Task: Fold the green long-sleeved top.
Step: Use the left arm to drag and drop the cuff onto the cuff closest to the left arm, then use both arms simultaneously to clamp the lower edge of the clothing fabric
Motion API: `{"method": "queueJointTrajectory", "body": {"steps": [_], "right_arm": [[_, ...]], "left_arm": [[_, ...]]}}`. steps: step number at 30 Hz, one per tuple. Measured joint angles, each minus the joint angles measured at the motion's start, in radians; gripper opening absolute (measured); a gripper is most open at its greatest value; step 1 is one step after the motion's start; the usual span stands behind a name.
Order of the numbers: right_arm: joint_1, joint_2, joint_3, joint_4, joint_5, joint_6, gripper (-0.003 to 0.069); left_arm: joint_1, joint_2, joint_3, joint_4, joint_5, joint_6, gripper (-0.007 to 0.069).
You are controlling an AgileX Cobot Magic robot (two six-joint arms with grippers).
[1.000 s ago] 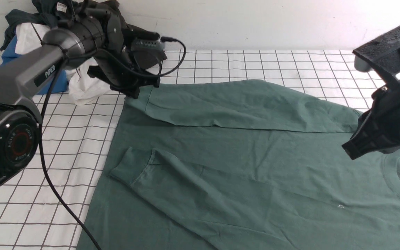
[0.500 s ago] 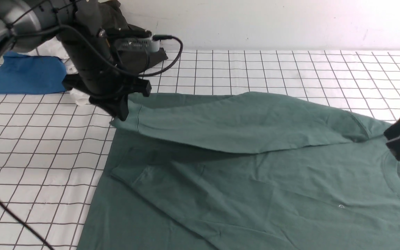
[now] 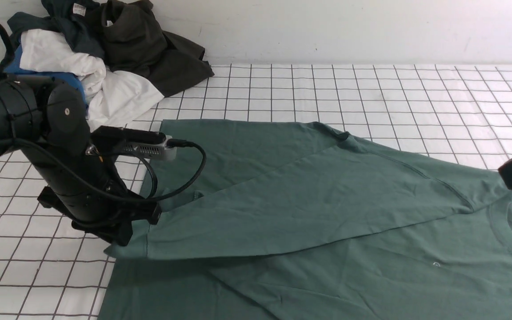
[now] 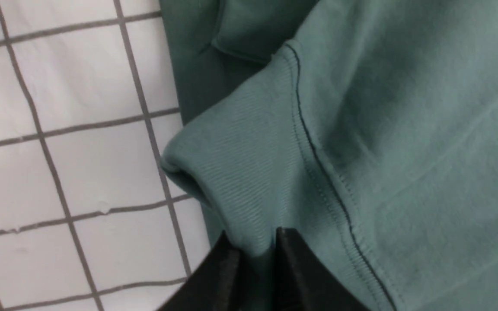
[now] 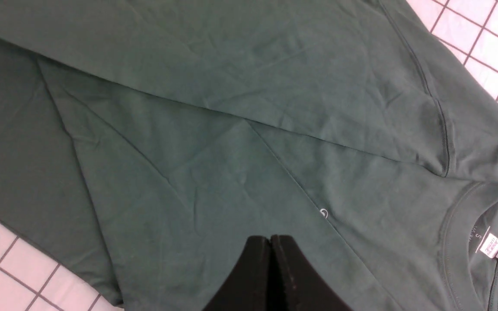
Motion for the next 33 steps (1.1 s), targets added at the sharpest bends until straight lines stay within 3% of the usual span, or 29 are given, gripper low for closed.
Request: {"method": "queueJointTrajectory", "body": {"steps": [3,6,7,10,15,19,27,33], "right_arm": [[0.000,0.000,0.000,0.026,0.000,-0.030,-0.0014],[0.000,0.000,0.000,0.051,0.000,-0.047,-0.0014],[0.003,0.000,0.000,0.080,0.000,-0.057,-0.0014],[0.036,0.000,0.007,0.126,-0.001,-0.066,-0.0014],[0.150,-0.009,0.100,0.154,-0.002,-0.075,-0.0014],[0.202,-0.025,0.192,0.153,-0.003,-0.076,-0.0014],[0.209,-0.029,0.293,0.089,-0.005,-0.077,-0.0014],[0.209,-0.029,0.294,0.087,-0.009,-0.077,-0.0014]], "left_arm": [[-0.001,-0.012,0.000,0.003,0.000,0.045,0.0258],[-0.017,-0.042,0.000,0.008,0.008,0.098,0.0345],[-0.057,-0.081,0.000,0.007,0.032,0.157,0.0399],[-0.154,-0.147,0.000,-0.003,0.109,0.238,0.0447],[-0.304,-0.172,0.067,0.060,0.270,0.400,0.0458],[-0.323,-0.172,0.204,0.113,0.266,0.484,0.0458],[-0.323,-0.172,0.447,0.133,0.023,0.654,0.0458],[-0.323,-0.172,0.496,0.135,-0.152,0.711,0.0458]]}}
